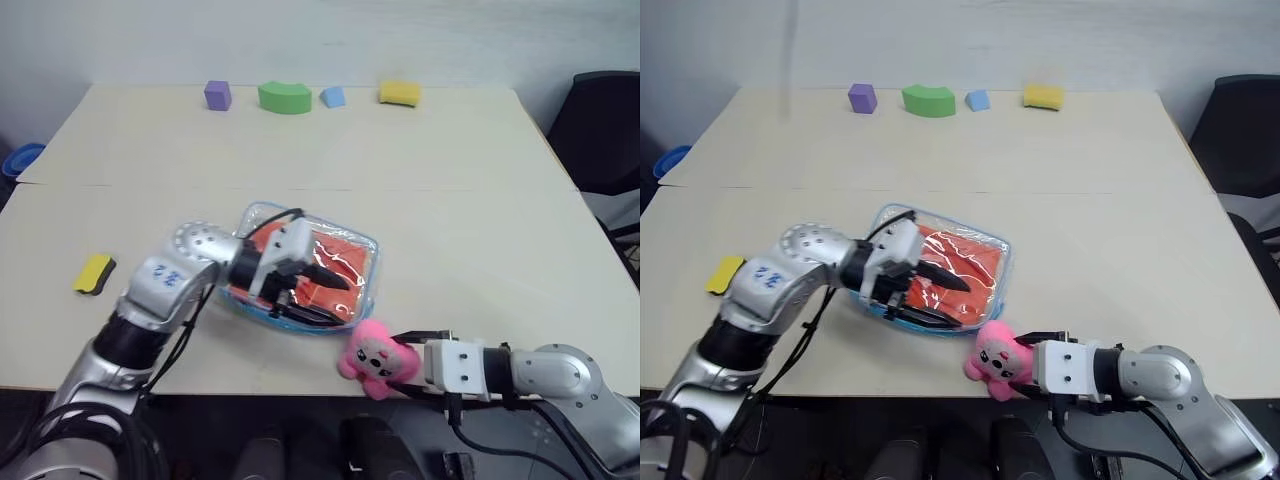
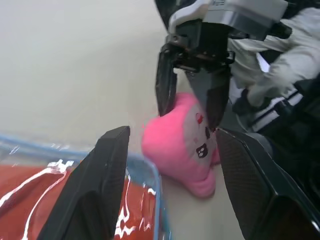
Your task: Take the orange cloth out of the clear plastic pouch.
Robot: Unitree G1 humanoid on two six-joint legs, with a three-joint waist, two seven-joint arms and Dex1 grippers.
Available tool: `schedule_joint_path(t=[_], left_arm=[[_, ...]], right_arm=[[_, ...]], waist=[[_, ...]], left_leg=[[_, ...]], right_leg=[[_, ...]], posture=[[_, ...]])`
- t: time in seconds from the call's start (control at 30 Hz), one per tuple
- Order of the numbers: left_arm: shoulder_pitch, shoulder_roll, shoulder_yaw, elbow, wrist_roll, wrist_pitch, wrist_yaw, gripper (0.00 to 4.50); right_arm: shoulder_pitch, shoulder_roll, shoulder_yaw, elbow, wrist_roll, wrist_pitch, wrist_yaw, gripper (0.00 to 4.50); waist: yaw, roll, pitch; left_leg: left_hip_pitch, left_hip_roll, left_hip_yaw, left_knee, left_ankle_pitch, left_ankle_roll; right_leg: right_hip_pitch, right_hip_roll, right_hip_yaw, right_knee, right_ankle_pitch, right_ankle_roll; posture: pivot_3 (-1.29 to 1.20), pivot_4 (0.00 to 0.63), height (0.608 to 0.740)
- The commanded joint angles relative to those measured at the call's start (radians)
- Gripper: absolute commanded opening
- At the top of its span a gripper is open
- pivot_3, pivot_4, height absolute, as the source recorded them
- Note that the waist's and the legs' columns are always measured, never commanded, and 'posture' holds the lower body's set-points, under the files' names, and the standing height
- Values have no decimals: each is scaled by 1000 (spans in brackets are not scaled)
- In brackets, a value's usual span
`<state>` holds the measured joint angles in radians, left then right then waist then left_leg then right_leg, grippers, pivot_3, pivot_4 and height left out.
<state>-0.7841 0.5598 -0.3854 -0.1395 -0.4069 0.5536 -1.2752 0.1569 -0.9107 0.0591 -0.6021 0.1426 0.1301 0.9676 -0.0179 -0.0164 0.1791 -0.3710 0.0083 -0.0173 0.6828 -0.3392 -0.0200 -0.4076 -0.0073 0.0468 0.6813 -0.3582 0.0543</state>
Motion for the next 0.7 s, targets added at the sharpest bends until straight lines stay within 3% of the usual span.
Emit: schedule_joint_path(t=[0.03, 0.2, 0.37, 0.53, 0.7], left_arm=[[-49, -25, -63, 32, 70, -123, -76, 2907], [-58, -87, -166, 144, 212, -323, -110, 2907], [-29, -154, -222, 198, 288, -421, -99, 2907], [-15, -192, -186, 202, 289, -428, -68, 2907], [-38, -191, -105, 197, 250, -394, -56, 2907]], right_arm=[[37, -23, -90, -65, 20, -15, 3, 3261], [75, -18, -195, -154, 71, 35, -6, 3261], [100, -6, -211, -223, 105, 106, -24, 3261], [141, -28, -338, -265, 209, 196, 8, 3261], [153, -67, -565, -256, 394, 338, 80, 3261]], waist=[[2, 0, 0], [-1, 0, 0], [6, 0, 0], [17, 0, 0], [18, 0, 0]], left_leg=[[0, 0, 0, 0, 0, -1], [1, 0, 1, 0, 1, -1], [1, 0, 0, 0, 1, -1], [1, 0, 1, 1, 0, 0], [1, 0, 1, 1, -1, 2]], right_leg=[[0, 0, 0, 0, 0, 0], [0, 1, 1, 1, 0, 0], [0, 1, 2, 1, 0, 0], [0, 1, 2, 1, 0, 0], [0, 1, 2, 1, 0, 0]], posture=[[0, 150, 740], [0, 150, 740], [0, 150, 740], [0, 150, 740], [0, 150, 740]])
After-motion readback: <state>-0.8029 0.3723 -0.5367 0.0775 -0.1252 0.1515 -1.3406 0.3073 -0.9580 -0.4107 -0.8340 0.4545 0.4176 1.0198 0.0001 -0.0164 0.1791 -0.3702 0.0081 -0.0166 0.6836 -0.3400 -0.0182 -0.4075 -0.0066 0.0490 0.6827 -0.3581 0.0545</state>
